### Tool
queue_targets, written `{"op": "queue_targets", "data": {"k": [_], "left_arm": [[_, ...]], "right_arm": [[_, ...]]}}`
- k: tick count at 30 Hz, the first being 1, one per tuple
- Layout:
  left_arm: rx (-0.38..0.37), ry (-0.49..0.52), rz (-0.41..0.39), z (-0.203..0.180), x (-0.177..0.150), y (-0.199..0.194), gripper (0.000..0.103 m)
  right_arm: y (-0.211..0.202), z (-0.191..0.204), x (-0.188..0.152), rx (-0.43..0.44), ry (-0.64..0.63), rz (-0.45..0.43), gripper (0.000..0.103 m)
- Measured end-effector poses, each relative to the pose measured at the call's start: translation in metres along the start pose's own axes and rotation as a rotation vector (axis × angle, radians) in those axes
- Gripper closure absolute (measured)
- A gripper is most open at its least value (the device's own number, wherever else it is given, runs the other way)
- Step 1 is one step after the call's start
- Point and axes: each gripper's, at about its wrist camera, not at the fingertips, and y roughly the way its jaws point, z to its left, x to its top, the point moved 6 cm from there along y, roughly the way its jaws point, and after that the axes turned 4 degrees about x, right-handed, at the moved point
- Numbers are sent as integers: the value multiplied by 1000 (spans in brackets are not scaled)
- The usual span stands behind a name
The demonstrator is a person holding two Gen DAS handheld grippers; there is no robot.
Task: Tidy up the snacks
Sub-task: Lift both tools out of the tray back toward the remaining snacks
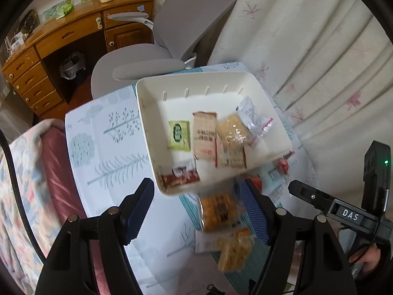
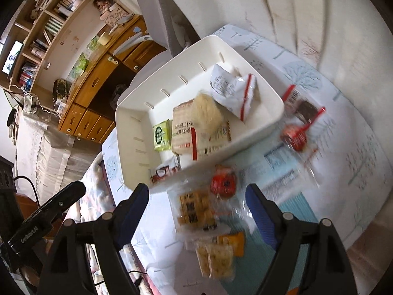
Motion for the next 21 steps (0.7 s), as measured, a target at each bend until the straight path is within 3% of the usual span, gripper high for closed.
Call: {"op": "queue_targets", "data": {"k": [12, 21], "left_arm": [[-52, 65, -19, 0, -87, -45, 32], [-71, 70, 8, 0, -137, -51, 32]], "right_arm": [[-24, -15, -84, -58, 23, -85, 21], [-31, -40, -126, -60, 83, -85, 21]]}}
